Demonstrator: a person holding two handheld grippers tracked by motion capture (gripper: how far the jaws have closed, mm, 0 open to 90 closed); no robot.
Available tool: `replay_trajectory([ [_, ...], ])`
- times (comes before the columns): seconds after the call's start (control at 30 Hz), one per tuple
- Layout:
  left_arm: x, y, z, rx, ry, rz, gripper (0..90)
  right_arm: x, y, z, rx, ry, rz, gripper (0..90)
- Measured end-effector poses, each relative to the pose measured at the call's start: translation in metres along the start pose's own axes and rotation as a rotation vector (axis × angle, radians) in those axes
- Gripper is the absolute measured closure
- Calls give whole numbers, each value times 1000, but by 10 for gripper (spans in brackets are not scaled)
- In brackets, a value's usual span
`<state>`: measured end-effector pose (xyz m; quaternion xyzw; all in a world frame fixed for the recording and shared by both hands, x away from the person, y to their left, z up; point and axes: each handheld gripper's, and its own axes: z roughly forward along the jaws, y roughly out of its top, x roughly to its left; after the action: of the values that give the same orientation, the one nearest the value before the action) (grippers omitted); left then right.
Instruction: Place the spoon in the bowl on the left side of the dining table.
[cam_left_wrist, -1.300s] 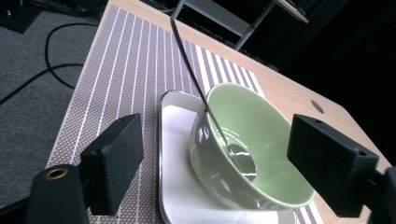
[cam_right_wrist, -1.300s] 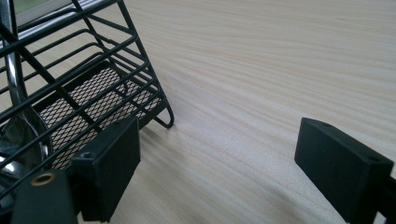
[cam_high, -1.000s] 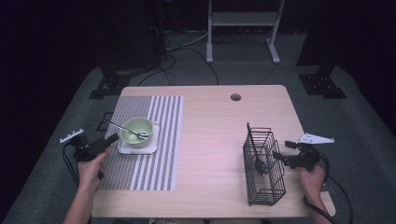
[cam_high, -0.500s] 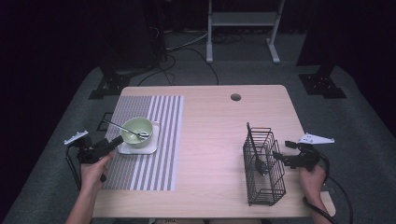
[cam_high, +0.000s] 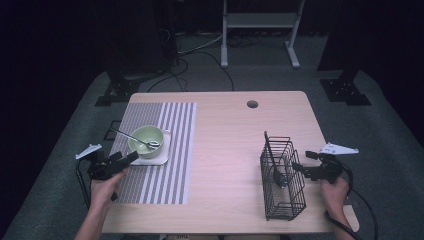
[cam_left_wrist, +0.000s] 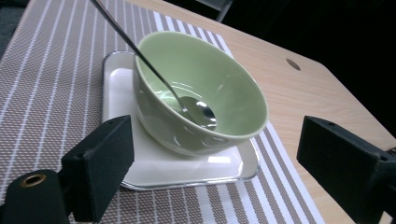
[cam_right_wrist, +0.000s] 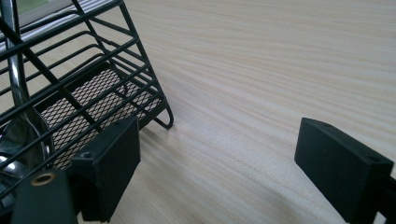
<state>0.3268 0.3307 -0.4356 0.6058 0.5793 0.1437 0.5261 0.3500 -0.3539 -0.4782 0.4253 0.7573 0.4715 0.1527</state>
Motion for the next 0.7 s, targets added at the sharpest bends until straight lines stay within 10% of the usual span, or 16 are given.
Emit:
replay_trajectory([
  [0.7, -23, -13, 3, 28, -43, 65, 87, 0, 0, 0, -3, -4, 1, 133],
])
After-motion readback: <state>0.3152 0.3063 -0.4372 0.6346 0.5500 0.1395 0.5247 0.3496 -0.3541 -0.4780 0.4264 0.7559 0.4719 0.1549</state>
